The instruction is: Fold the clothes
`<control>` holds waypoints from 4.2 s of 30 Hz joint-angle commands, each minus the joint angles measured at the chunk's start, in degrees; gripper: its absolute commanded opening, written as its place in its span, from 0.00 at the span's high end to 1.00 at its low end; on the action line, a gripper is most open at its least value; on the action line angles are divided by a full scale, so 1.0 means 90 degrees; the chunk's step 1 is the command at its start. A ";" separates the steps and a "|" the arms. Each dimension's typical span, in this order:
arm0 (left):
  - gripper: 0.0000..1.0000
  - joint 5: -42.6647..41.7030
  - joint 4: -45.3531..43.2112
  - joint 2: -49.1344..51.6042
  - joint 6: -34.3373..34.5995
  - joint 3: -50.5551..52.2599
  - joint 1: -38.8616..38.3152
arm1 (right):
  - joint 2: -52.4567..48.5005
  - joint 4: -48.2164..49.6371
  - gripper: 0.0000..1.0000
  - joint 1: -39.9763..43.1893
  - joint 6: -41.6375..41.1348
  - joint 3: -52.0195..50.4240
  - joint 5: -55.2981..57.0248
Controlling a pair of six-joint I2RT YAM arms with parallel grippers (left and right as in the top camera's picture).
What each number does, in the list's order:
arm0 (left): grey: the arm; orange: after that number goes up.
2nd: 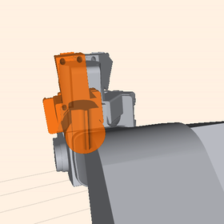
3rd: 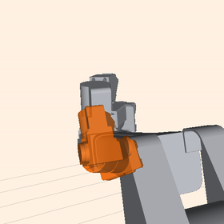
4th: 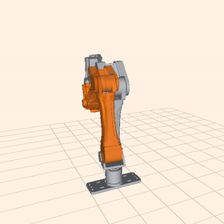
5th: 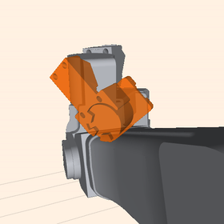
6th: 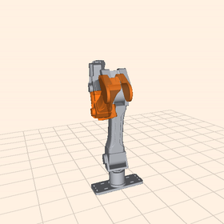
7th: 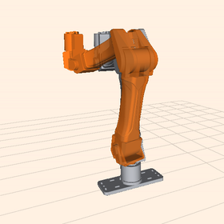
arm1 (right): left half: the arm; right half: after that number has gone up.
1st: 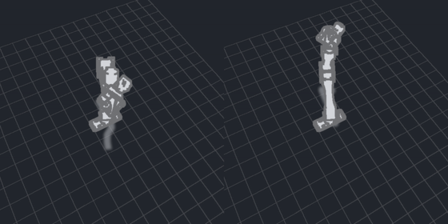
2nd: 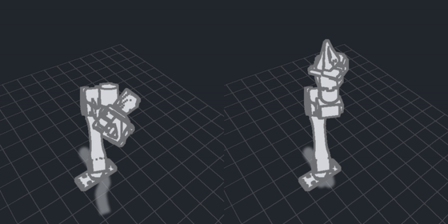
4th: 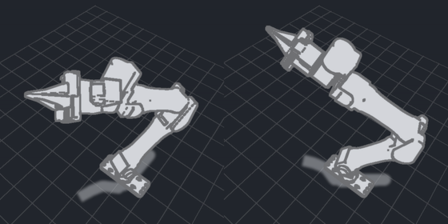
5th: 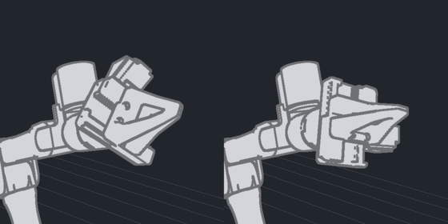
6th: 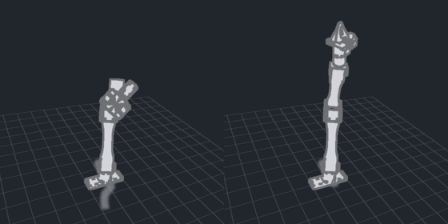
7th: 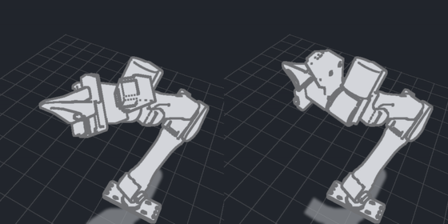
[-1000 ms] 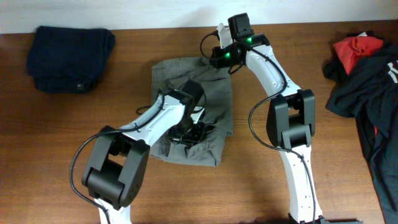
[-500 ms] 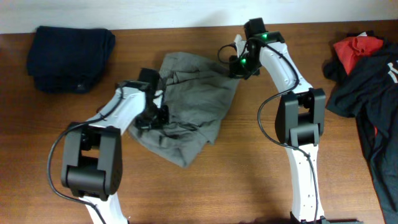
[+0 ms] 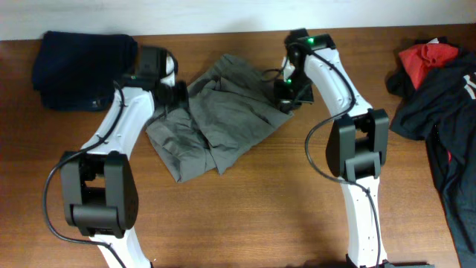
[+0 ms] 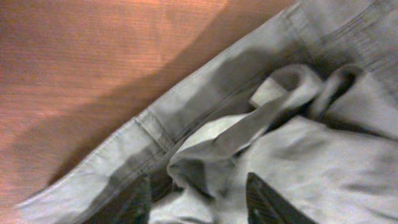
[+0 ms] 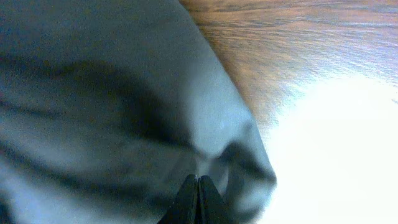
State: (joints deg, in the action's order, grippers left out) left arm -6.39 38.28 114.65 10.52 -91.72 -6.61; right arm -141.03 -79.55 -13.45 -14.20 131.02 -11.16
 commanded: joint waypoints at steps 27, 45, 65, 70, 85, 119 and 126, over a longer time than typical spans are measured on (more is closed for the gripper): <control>0.99 -0.1137 0.1241 0.0100 0.0495 0.0415 -0.1462 | -0.0855 0.2181 0.96 0.0665 0.0707 0.0007 -0.2263; 0.99 -0.0792 0.0602 0.0804 -0.0070 0.0413 0.0165 | -0.0814 -0.0134 0.96 0.0527 0.0736 0.0010 -0.1996; 0.99 -0.0413 0.0391 0.0782 -0.0347 -0.0925 0.0692 | 0.1059 -0.0588 0.96 -0.0155 -0.0629 0.0010 0.0831; 0.99 -0.1202 0.1831 0.0746 -0.0311 -0.1494 0.0209 | 0.1042 0.0619 0.94 0.0223 0.0051 0.0010 0.0325; 1.00 -0.1292 0.2722 0.1032 0.0549 -0.1455 -0.0959 | -0.0425 0.2142 0.96 0.0369 0.0027 0.0007 -0.1977; 1.00 -0.0614 0.2118 0.1173 -0.0607 -0.1542 -0.0010 | 0.0335 -0.0160 0.96 -0.0202 -0.0194 0.0012 -0.0085; 0.01 0.0364 0.2198 0.0228 -0.0488 -0.1542 0.0197 | 0.0427 -0.0209 0.78 0.0291 -0.0114 0.0015 -0.0090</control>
State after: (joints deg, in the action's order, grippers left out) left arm -8.49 57.89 121.05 6.22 -104.90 -6.76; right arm -138.67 -81.01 -12.47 -15.05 131.02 -13.37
